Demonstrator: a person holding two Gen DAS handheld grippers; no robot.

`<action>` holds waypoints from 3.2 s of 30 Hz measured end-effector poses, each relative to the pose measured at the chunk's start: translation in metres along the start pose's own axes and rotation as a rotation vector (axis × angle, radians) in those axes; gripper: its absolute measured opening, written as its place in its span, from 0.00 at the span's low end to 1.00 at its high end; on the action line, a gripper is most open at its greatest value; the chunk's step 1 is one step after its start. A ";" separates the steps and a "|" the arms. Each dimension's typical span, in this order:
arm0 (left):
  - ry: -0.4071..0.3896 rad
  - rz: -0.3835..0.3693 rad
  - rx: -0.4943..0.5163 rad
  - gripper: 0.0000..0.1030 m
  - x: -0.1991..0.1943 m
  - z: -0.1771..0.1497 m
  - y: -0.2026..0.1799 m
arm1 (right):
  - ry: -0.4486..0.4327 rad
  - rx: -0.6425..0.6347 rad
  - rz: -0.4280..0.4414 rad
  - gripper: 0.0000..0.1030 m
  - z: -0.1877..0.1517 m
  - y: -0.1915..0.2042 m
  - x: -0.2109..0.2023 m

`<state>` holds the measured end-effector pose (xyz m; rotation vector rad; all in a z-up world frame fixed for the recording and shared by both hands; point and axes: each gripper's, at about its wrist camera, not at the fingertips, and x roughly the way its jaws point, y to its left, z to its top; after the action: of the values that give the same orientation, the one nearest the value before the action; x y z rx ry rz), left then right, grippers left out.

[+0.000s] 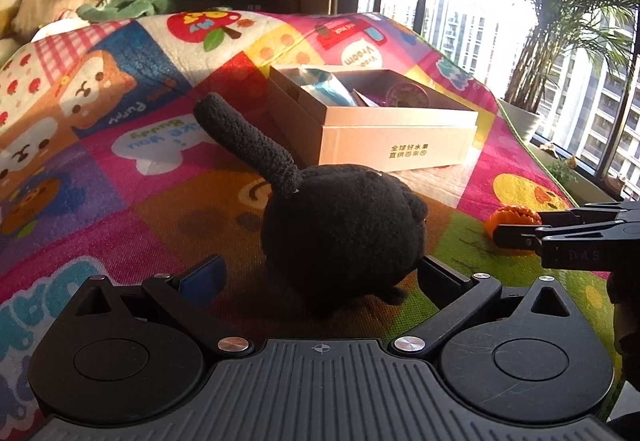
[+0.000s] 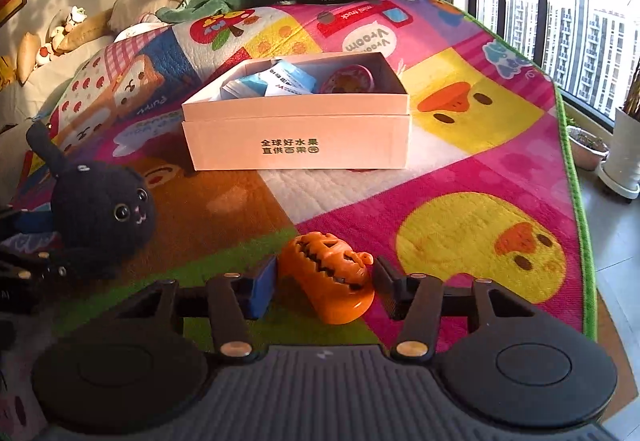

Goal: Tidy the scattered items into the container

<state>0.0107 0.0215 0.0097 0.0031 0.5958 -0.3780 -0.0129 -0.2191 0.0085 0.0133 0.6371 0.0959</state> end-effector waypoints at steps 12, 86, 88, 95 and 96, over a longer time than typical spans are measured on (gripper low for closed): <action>0.007 -0.015 0.017 1.00 0.018 0.016 -0.017 | -0.019 -0.005 -0.012 0.51 -0.006 -0.003 -0.004; -0.034 -0.083 0.014 0.99 0.004 -0.006 -0.016 | 0.050 0.028 -0.088 0.56 0.023 -0.005 0.027; -0.038 -0.072 0.035 1.00 0.001 -0.007 -0.021 | 0.047 0.019 -0.085 0.57 0.022 -0.005 0.022; -0.049 -0.010 0.162 0.99 -0.008 -0.008 -0.043 | 0.007 -0.028 -0.067 0.57 0.018 -0.007 -0.015; -0.047 -0.008 0.175 0.97 -0.009 -0.007 -0.045 | 0.001 -0.039 -0.062 0.57 0.019 -0.007 -0.022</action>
<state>-0.0157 -0.0169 0.0131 0.1589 0.5151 -0.4360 -0.0186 -0.2281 0.0361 -0.0439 0.6357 0.0485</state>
